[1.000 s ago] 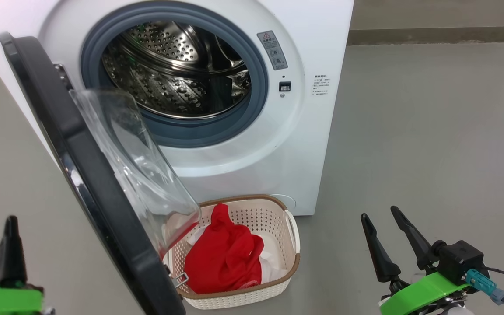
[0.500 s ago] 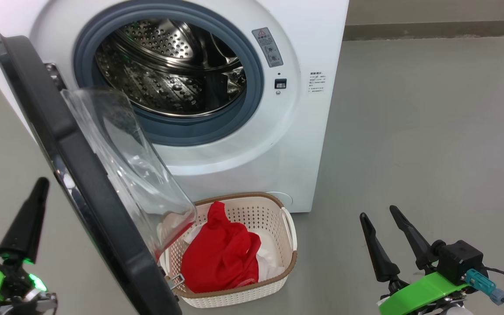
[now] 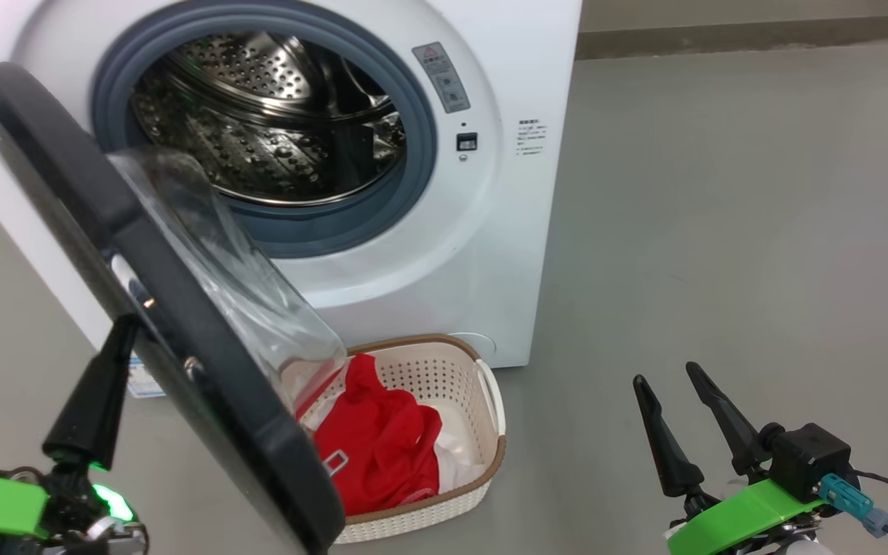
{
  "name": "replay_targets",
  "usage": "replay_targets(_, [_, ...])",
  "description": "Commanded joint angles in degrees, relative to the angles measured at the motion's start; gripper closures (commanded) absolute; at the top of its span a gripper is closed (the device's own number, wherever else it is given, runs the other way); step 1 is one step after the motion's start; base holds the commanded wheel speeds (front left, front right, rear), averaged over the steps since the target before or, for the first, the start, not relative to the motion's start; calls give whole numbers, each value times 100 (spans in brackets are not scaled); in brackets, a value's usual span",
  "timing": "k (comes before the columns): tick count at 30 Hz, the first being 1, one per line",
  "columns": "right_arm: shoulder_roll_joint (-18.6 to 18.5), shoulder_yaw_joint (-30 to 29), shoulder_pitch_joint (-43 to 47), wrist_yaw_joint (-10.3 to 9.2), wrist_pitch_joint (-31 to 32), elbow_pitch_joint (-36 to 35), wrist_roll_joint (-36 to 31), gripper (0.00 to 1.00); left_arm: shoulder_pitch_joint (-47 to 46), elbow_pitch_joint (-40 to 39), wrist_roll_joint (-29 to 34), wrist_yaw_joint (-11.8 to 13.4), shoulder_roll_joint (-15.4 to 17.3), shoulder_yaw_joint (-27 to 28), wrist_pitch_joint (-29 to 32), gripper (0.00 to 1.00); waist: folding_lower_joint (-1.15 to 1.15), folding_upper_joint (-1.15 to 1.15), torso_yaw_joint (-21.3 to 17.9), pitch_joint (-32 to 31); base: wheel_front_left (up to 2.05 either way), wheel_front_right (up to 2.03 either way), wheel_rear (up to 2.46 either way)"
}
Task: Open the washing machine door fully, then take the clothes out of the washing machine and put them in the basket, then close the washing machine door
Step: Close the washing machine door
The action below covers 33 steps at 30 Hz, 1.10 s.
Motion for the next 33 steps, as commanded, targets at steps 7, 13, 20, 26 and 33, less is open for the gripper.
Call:
replay_targets(7, [-62,185,-295,36,-36,-133,19,0,-188,-40,-235,-119,79,-132,-259,100,0,0,-364,130,0,0,0])
replay_targets(13, [-88,198,-324,36,-36,-139,10,0,-335,75,-361,-202,79,-236,-400,100,0,0,-630,209,0,0,0])
replay_targets(20, [-115,207,-397,36,-36,-187,2,0,-703,464,-395,-288,79,-288,-674,100,0,0,-1078,426,0,0,0])
replay_targets(26, [-87,194,-477,36,-36,-233,-4,0,-1306,894,-347,-355,92,-209,-886,100,0,0,-1269,697,0,0,0])
replay_targets(33, [-24,174,-640,36,-36,-274,-17,0,-2071,1424,-219,-509,158,-262,-1021,100,0,0,-1367,1046,0,0,0])
